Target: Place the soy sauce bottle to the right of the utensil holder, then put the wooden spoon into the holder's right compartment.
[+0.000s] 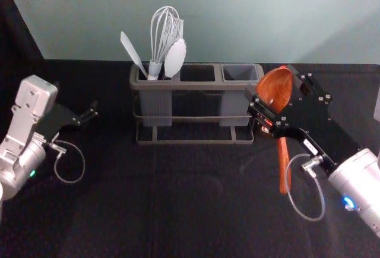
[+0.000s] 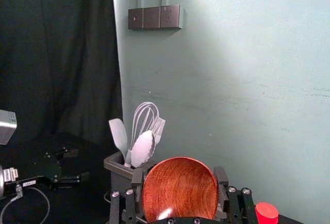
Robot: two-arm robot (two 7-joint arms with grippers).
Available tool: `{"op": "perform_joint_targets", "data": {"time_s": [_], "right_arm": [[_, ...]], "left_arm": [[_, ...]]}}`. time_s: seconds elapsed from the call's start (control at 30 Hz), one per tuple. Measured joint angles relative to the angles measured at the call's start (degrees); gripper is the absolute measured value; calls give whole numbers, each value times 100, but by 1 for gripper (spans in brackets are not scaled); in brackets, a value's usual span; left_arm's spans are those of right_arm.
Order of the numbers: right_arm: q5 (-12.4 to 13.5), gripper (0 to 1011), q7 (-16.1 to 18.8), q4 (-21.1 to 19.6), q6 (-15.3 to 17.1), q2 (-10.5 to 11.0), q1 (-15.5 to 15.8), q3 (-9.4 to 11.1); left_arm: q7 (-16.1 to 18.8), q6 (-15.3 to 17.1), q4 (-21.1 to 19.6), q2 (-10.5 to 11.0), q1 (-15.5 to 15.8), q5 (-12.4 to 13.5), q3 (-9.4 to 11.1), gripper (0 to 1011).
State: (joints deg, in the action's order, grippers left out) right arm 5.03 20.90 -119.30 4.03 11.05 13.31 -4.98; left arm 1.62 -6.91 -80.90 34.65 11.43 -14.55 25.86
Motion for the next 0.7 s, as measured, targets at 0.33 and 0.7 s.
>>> {"op": "perform_joint_targets", "data": {"time_s": [0.33,0.7], "right_arm": [[0,840,10,0,4,0,0,0],[0,840,10,0,4,0,0,0]], "left_arm": [[0,0,0,0,0,0,0,1011],[0,0,0,0,0,0,0,1011]]}}
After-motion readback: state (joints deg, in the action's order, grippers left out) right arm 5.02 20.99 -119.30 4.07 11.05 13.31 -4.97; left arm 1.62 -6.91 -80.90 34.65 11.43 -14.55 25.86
